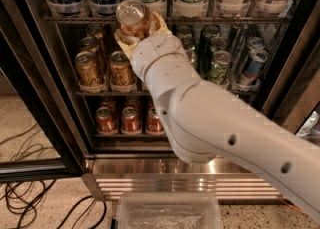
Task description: Pick orange can from middle shelf of fridge
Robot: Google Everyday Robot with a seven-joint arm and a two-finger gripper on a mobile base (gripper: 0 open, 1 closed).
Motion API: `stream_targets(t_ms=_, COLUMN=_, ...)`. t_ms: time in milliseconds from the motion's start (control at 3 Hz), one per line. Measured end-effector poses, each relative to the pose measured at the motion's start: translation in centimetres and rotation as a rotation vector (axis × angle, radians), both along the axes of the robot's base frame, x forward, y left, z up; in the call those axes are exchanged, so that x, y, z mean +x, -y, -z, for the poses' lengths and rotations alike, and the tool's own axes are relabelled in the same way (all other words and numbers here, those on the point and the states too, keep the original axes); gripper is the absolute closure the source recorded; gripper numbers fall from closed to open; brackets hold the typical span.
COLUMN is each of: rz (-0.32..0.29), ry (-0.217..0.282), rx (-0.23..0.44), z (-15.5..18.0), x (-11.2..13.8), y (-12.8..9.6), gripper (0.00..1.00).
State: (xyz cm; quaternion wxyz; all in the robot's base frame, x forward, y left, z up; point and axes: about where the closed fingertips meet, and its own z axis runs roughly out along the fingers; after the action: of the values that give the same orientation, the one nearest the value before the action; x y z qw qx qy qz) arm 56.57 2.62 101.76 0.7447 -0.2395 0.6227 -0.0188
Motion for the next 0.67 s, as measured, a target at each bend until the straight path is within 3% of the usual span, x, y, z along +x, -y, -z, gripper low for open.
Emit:
stream_targets(t_ms=333, rz=-0.030, ry=-0.071, rx=0.003, z=0.1, x=-0.7, y=2.6, gripper=1.00)
stream_targets(t_ms=667, rz=-0.101, ry=-0.243, rx=0.029, z=5.8, x=-1.7, y=3.2, gripper=1.00)
